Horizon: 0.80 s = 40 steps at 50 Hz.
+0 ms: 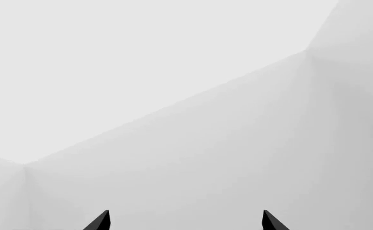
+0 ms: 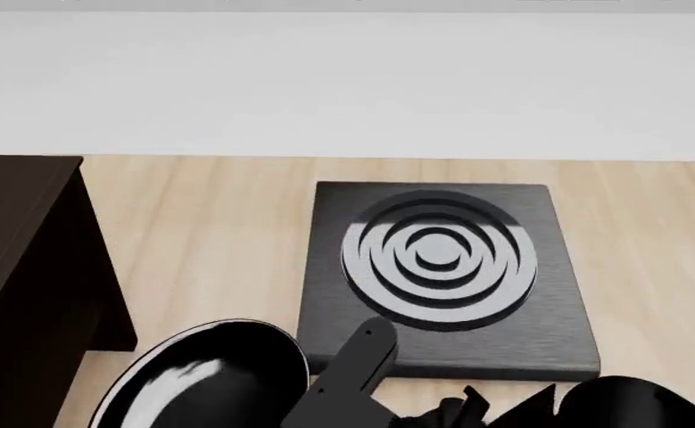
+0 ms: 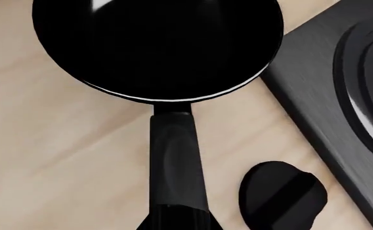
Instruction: Put the frying pan under the cabinet shelf.
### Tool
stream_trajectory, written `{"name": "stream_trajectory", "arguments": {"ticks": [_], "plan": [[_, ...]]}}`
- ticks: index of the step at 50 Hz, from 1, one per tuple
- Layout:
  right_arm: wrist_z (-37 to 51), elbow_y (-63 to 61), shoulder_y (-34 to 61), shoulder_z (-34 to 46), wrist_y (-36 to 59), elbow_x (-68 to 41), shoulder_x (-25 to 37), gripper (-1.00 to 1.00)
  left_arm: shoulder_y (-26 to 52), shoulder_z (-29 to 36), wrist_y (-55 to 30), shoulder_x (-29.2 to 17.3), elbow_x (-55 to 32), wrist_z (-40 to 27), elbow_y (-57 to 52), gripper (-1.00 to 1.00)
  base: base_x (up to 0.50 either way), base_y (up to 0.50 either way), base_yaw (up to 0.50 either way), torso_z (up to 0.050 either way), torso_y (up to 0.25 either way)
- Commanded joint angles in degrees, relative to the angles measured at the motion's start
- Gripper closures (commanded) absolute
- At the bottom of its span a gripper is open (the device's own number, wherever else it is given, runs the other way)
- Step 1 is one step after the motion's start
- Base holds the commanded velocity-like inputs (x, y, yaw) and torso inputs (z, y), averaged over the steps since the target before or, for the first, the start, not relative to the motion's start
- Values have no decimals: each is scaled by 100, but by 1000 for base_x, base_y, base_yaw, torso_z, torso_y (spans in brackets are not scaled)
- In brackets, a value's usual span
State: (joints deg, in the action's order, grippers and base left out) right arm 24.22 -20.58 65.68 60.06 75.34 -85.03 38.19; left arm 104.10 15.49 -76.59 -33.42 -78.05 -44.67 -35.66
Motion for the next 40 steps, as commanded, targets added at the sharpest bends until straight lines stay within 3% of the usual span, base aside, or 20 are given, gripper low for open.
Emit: {"name": "stream_trajectory", "arguments": {"ticks": [1, 21, 32, 40], "plan": [[-640, 411, 218, 243, -41, 932, -407, 100, -30, 33, 48, -46, -31, -34, -22, -100, 0, 0, 0, 0, 0], [-2224, 1723, 156, 1211, -1039, 2373, -1061, 100, -19, 65, 60, -143, -212, -159, -51, -100, 0, 0, 0, 0, 1], [-3611, 3662, -196, 1585, -2521, 3223, -1998, 100, -69, 26, 39, -284, -429, -315, -123, -100, 0, 0, 2, 0, 0], [-4439, 5258, -324, 1753, -3030, 3478, -2777, 100, 1, 86, -13, -310, -520, -446, -143, -100, 0, 0, 2, 0, 0]]}}
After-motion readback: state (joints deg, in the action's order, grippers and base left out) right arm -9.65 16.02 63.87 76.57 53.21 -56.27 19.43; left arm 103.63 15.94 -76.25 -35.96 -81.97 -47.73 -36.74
